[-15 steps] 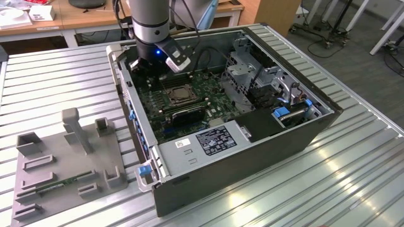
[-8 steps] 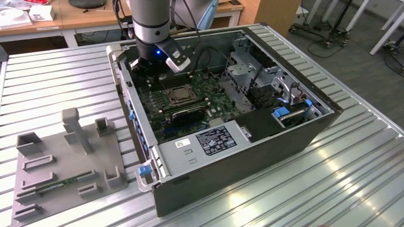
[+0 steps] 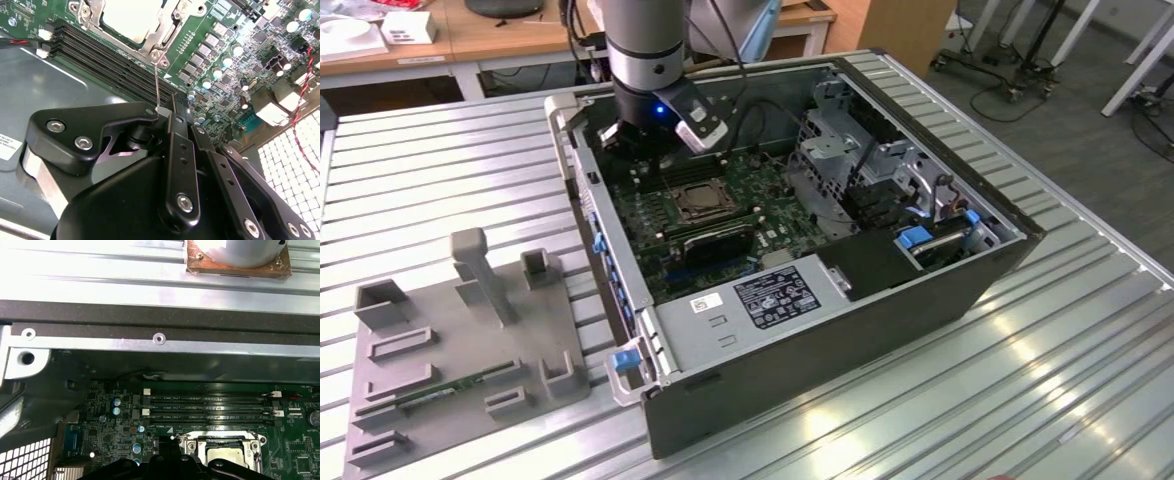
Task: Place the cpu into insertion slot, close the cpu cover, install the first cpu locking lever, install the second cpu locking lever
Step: 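Install the first cpu locking lever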
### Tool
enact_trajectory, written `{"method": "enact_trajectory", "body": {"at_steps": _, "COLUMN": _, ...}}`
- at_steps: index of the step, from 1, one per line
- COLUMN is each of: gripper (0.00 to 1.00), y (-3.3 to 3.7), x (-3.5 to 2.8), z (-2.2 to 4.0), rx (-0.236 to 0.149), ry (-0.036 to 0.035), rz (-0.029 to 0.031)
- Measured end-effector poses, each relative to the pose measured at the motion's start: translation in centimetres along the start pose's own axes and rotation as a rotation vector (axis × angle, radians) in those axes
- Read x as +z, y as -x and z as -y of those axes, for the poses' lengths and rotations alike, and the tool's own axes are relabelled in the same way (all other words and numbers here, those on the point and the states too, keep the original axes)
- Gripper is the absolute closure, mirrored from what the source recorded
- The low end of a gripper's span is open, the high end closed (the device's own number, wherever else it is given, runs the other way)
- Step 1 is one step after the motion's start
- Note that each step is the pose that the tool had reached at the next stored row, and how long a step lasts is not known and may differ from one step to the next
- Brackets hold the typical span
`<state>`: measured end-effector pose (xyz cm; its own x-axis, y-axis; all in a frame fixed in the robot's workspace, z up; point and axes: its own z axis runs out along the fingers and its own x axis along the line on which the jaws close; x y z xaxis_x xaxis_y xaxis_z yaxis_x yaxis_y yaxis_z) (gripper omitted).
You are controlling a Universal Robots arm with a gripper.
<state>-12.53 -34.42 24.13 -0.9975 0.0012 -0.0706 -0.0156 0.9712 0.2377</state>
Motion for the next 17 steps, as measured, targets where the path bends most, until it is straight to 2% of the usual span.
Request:
{"method": "enact_trajectory", "body": {"at_steps": 4, "gripper": 0.89, "y": -0.11, "x": -0.01, "z": 0.0, "rx": 0.0, "ry": 0.0001, "rz": 0.0006}}
{"method": "enact_trajectory", "body": {"at_steps": 9, "gripper": 0.89, "y": -0.72, "x": -0.06, "z": 0.03, "rx": -0.001, "ry": 0.0002, "rz": 0.0047}}
{"method": "enact_trajectory", "body": {"at_steps": 15, "gripper": 0.89, "y": -1.64, "x": -0.13, "z": 0.02, "rx": -0.005, "ry": 0.008, "rz": 0.0218}}
{"method": "enact_trajectory", "body": {"at_steps": 16, "gripper": 0.89, "y": -1.73, "x": -0.13, "z": 0.02, "rx": -0.005, "ry": 0.015, "rz": 0.0254}}
{"method": "enact_trajectory", "body": {"at_steps": 17, "gripper": 0.89, "y": -1.79, "x": -0.13, "z": 0.02, "rx": -0.005, "ry": 0.0276, "rz": 0.0296}}
